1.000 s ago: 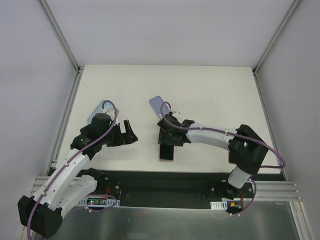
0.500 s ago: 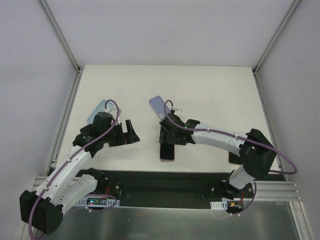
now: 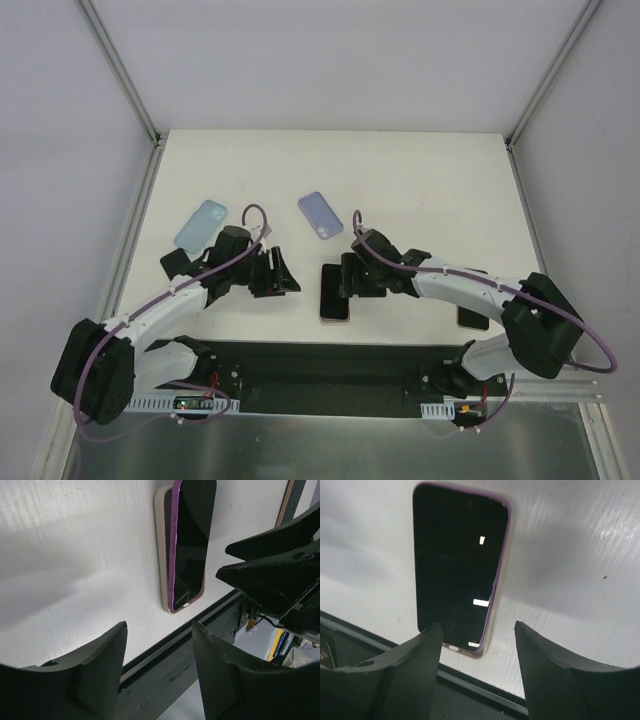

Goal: Put the phone into the phone case

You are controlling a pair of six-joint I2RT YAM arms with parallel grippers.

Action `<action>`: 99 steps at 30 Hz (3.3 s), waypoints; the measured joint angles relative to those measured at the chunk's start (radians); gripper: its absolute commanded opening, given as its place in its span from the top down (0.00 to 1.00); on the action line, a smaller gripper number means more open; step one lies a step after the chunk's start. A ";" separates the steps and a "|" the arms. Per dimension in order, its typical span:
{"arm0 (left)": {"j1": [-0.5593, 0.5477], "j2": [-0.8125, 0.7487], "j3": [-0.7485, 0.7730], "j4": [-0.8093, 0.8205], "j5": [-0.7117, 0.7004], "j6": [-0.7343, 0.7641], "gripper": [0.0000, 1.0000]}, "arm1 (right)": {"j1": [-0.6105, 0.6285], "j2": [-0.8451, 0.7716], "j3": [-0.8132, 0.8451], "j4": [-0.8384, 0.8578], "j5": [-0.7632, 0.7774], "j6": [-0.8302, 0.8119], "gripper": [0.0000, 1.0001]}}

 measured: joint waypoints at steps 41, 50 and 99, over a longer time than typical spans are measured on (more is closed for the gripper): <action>-0.362 0.353 0.090 0.341 -0.123 -0.199 0.90 | -0.067 -0.065 -0.279 0.268 -0.281 -0.025 0.69; -0.363 0.303 0.126 0.189 -0.263 -0.152 1.00 | -0.067 -0.065 -0.280 0.270 -0.283 -0.011 0.69; -0.428 0.421 0.220 -0.027 -0.412 -0.146 1.00 | -0.056 -0.056 -0.280 0.305 -0.303 0.003 0.71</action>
